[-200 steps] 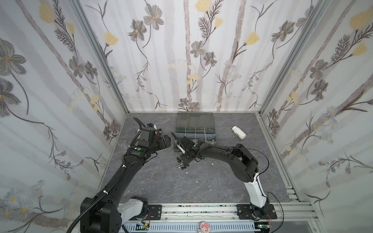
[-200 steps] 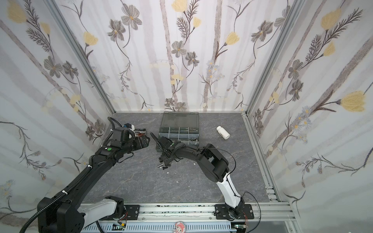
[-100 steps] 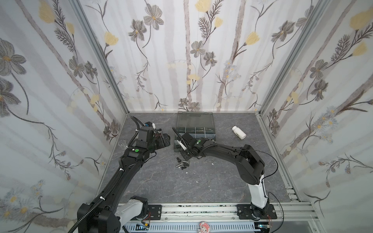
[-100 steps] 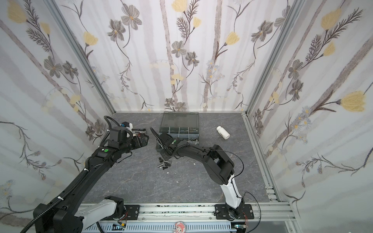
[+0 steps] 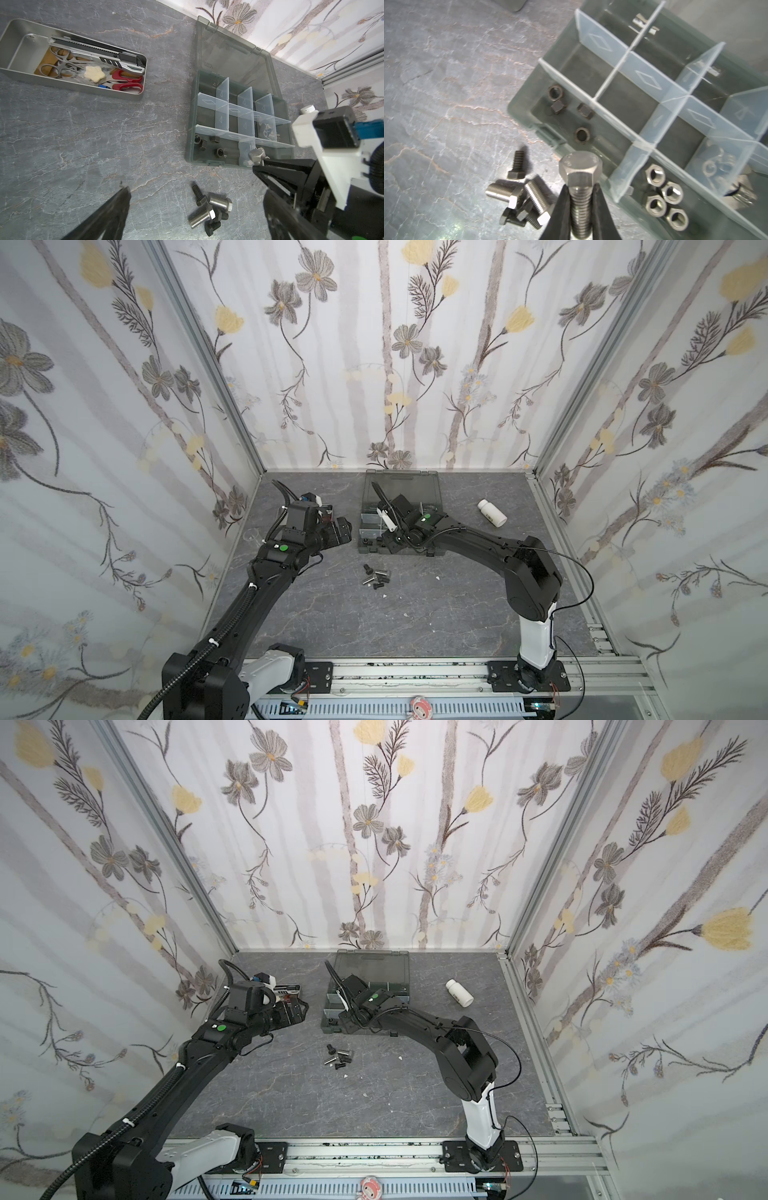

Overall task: Sort the screws and nuts into containers
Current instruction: Place the screw into the container.

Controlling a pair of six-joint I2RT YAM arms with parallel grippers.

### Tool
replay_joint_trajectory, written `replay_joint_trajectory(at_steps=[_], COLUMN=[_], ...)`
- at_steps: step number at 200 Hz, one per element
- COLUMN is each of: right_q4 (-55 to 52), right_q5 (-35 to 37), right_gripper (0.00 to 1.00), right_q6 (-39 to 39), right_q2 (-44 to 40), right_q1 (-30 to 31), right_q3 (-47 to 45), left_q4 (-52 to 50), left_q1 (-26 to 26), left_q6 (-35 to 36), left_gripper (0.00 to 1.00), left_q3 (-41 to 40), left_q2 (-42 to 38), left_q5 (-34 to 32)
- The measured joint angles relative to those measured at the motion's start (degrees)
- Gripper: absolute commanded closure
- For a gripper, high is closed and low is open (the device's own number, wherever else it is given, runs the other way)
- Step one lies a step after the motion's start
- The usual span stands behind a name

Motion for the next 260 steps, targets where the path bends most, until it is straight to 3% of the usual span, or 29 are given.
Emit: replay_joint_trajectory(at_steps=[128, 237, 260], right_q4=[-0.2, -0.3, -0.4], right_q5=[-3.5, -4.9, -4.9], right_gripper=[1.0, 0.99, 0.87], right_q6=[-1.7, -2.8, -2.8], right_q2=[9.8, 16.5, 17.4], right_q1=[-6.8, -7.9, -7.9], right_q3=[12.9, 16.9, 16.9], left_q4=[-0.4, 1.3, 1.4], left_q1=[-0.1, -0.1, -0.1], left_q6=[-1.4, -1.3, -1.2], left_gripper=[0.0, 0.0, 0.0], left_q3=[7.7, 7.3, 7.3], left_q2=[11.8, 13.7, 13.7], left_q5=[1.6, 1.2, 1.2])
